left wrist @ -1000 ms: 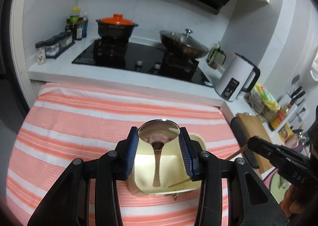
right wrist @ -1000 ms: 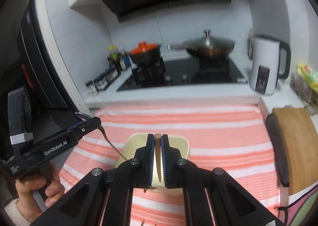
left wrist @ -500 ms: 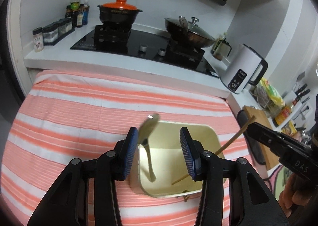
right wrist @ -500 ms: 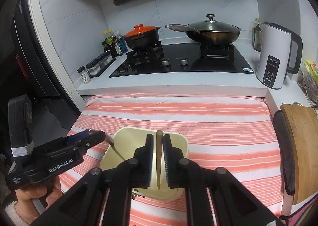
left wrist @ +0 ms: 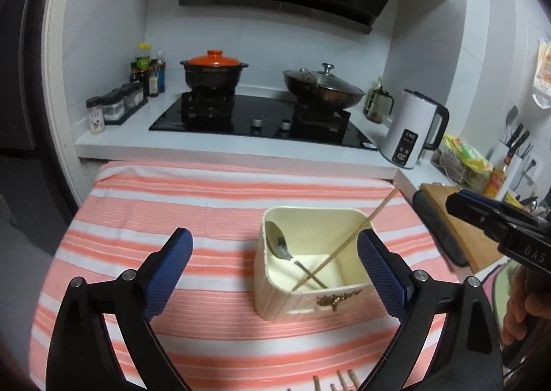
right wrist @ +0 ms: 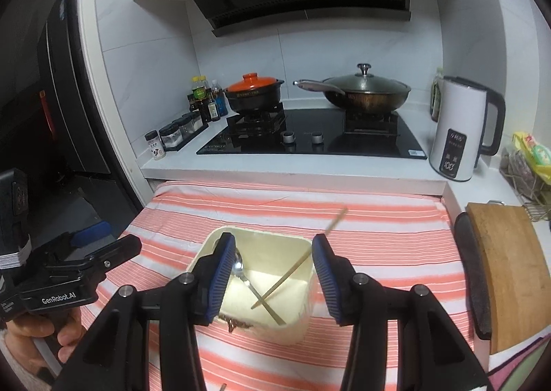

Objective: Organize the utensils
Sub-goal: 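Open both tools to release the spoon and chopstick into the holder, then move both tools back toward the remaining spoon and chopsticks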

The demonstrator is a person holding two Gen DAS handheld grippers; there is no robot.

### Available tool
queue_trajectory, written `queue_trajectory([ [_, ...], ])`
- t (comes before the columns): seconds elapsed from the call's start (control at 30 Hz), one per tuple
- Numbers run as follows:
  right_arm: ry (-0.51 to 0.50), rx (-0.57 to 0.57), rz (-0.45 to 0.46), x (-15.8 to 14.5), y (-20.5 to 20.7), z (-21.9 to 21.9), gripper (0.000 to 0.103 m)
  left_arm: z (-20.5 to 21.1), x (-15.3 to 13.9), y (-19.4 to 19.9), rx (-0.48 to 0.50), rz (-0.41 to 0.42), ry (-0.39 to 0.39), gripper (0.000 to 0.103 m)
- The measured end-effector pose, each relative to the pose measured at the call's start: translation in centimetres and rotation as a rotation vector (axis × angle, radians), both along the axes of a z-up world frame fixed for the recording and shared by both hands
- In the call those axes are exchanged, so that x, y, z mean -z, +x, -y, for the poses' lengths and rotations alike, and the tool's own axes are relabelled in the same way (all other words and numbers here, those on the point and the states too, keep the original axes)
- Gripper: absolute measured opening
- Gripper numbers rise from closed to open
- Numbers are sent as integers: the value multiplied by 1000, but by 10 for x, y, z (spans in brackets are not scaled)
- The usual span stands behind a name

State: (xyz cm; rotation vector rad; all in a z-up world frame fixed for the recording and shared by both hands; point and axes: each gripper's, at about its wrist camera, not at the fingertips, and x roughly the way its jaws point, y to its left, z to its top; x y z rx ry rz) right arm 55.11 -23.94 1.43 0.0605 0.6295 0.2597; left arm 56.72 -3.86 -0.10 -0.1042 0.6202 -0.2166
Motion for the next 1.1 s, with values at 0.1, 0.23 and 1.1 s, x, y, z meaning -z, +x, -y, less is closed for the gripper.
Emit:
queue_trajectory([
  [0.1, -24, -6, 39, -1, -31, 4, 48, -6, 10, -23, 28, -39, -22, 97],
  [0.23, -43, -8, 81, 2, -80, 11, 49, -21, 30, -61, 48, -122, -82, 97],
  [1.1, -221, 69, -101, 164, -348, 38, 54, -37, 151, -289, 2, -271, 50, 102],
])
